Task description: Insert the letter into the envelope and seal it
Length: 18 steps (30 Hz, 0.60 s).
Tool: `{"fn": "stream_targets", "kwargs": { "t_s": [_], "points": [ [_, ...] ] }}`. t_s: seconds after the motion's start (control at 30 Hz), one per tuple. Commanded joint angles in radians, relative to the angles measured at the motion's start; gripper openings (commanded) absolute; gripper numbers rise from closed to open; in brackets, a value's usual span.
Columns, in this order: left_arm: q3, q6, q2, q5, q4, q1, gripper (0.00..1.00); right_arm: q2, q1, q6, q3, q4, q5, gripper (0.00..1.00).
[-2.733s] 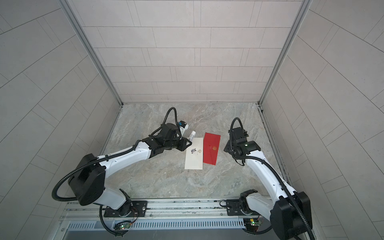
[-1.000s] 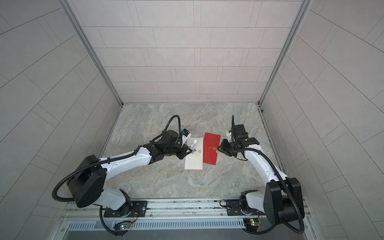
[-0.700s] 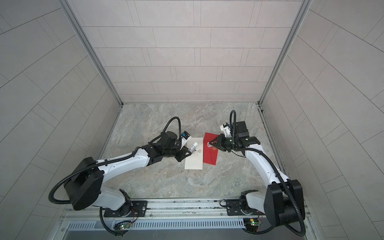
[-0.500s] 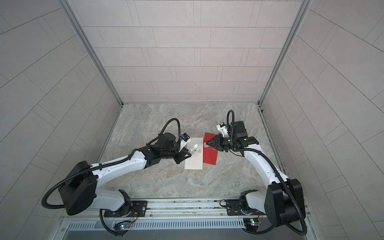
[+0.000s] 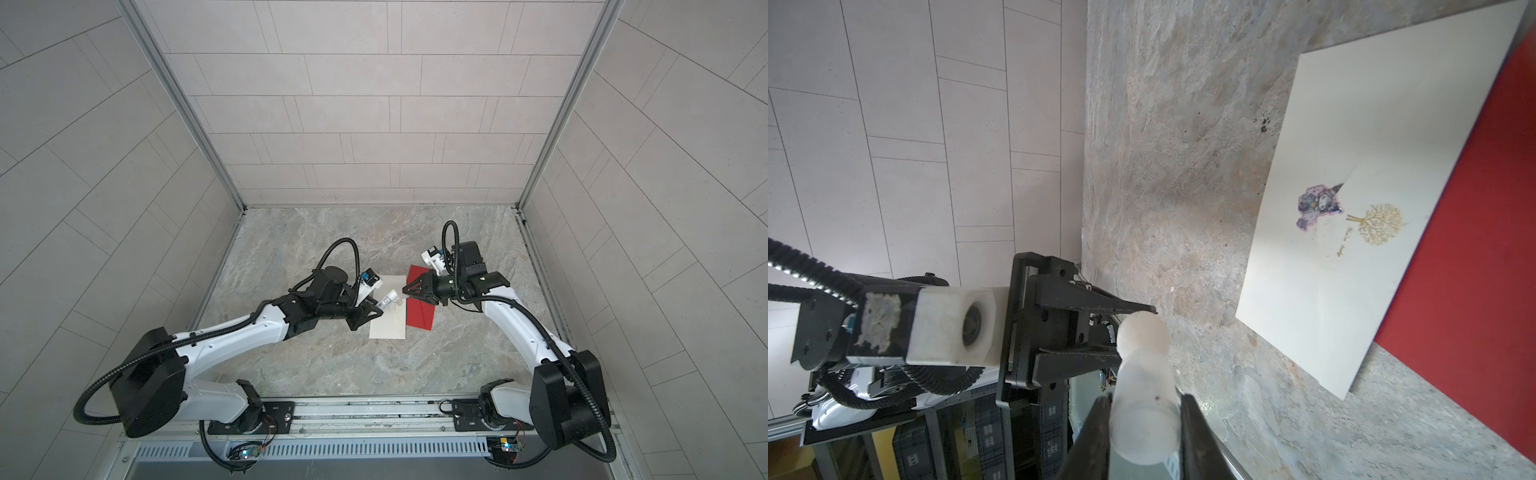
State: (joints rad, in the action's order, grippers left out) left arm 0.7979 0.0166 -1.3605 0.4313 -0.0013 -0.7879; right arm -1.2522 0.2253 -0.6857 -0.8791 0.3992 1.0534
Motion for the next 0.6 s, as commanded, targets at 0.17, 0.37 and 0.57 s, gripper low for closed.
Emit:
{"fn": "stream_targets", "kwargs": {
  "t_s": [0.17, 0.37, 0.57],
  "points": [
    [-0.006, 0.019, 0.028, 0.032, 0.038, -0.007, 0.0, -0.022, 0.019, -0.021, -0.018, -0.051, 0.01, 0.22],
    [-0.012, 0.016, 0.026, 0.053, 0.059, -0.008, 0.0, -0.032, 0.02, -0.032, -0.018, -0.075, 0.004, 0.22],
    [-0.021, 0.012, 0.028, 0.07, 0.076, -0.007, 0.0, -0.038, 0.024, -0.038, -0.016, -0.089, 0.007, 0.22]
  ]
}}
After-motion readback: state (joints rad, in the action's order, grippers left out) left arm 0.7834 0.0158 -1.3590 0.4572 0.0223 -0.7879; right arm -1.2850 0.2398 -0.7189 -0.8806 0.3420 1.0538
